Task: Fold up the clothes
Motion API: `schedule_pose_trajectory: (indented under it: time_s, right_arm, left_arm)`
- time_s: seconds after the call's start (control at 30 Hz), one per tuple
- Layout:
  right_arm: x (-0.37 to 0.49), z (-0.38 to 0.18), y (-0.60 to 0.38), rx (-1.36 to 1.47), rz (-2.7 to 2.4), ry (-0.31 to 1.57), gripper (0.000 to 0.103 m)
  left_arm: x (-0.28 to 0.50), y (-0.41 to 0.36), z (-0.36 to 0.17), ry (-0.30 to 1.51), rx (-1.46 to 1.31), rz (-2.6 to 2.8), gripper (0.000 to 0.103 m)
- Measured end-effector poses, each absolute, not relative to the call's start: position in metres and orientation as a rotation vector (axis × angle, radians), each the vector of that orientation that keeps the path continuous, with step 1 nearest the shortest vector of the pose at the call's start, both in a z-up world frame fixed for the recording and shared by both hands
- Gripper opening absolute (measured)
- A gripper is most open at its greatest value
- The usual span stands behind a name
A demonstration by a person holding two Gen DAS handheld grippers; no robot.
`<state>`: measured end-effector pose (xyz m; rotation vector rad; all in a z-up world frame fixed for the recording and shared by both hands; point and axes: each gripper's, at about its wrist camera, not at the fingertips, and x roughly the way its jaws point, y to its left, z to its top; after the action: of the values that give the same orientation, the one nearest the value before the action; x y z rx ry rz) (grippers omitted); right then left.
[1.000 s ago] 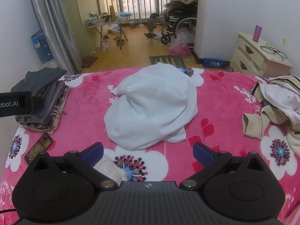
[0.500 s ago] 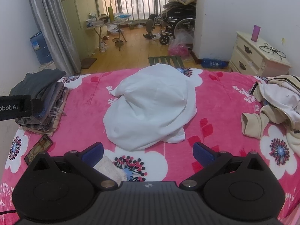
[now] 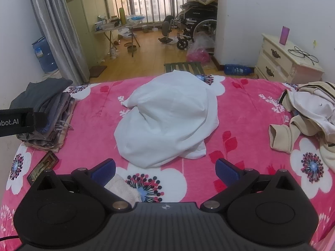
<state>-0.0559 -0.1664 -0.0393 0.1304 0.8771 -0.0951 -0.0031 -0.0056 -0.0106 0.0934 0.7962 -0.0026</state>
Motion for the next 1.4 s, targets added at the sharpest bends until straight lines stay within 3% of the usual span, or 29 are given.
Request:
schedule_pose_trajectory:
  time_s: [0.67,1.0,1.17,1.3,1.4]
  right_arm:
    - [-0.051,-0.056,-0.191,0.168,-0.110,0.828,0.103]
    - [-0.015,-0.091,-0.259,0.234,-0.148,0.705,0.103]
    - [0.033,-0.127,-0.299,0.260,-0.140,0.744,0.102]
    - [0.081,-0.164,-0.325,0.323,-0.117,0.795,0.099]
    - [0.123,-0.195,-0.340,0.378,-0.113,0.833,0.094]
  left_arm:
    - [0.015,-0.008,-0.031,0.803,0.067,-0.057,0.103]
    - [0.087,-0.035,-0.094,0.909,0.093,-0.138,0.103]
    - [0.132,-0.056,-0.127,0.916,0.081,-0.193,0.102]
    - [0.169,-0.076,-0.154,0.952,0.113,-0.246,0.092]
    - [0.196,-0.091,-0.175,0.979,0.138,-0.286,0.064]
